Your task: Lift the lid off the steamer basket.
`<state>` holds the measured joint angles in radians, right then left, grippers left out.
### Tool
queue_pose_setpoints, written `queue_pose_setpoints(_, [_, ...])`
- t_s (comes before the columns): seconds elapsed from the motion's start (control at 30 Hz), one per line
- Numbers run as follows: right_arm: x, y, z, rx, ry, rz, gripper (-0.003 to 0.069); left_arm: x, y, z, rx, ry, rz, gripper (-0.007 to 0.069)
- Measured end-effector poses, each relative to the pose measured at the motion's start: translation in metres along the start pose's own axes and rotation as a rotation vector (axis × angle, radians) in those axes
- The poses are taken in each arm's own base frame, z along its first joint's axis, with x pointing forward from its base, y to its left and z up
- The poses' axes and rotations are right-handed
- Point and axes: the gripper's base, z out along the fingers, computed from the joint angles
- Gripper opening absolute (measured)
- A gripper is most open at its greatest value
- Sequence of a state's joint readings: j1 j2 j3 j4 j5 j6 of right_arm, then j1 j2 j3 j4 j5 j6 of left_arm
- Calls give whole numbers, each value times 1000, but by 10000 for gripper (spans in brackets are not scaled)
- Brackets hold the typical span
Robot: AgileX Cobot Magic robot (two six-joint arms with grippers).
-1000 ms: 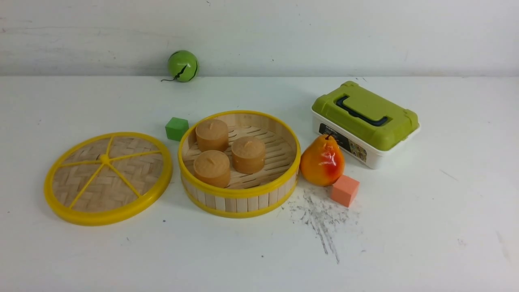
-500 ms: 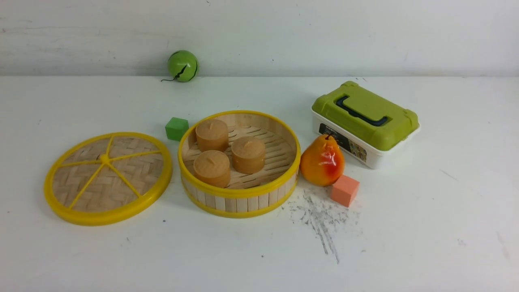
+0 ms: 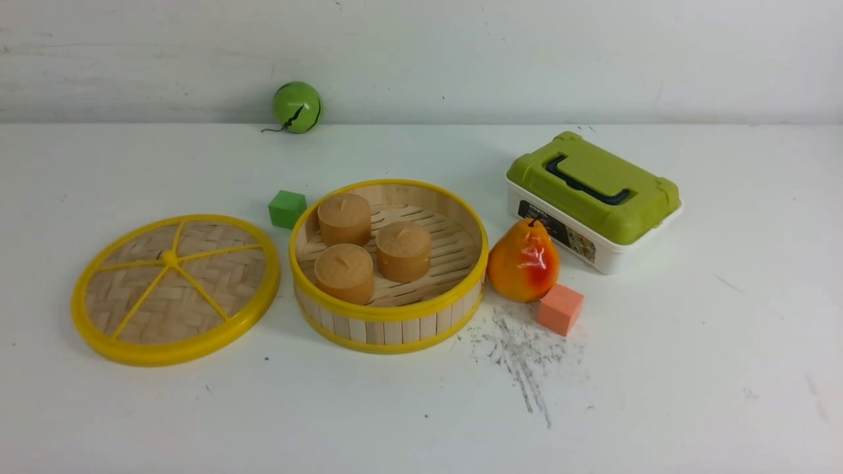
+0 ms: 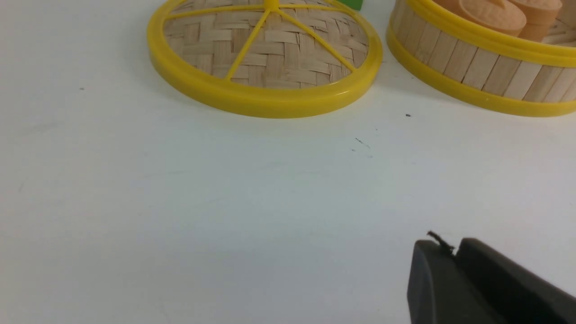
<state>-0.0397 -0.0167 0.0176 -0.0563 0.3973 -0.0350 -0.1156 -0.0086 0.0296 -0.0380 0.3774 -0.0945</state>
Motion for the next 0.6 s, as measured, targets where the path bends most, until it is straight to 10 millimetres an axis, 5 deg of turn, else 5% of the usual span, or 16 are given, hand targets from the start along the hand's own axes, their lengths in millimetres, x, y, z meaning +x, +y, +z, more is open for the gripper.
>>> queue_pose_setpoints(0.6, [0, 0, 0, 0, 0, 0, 240, 0, 0, 0, 0, 3, 0, 78])
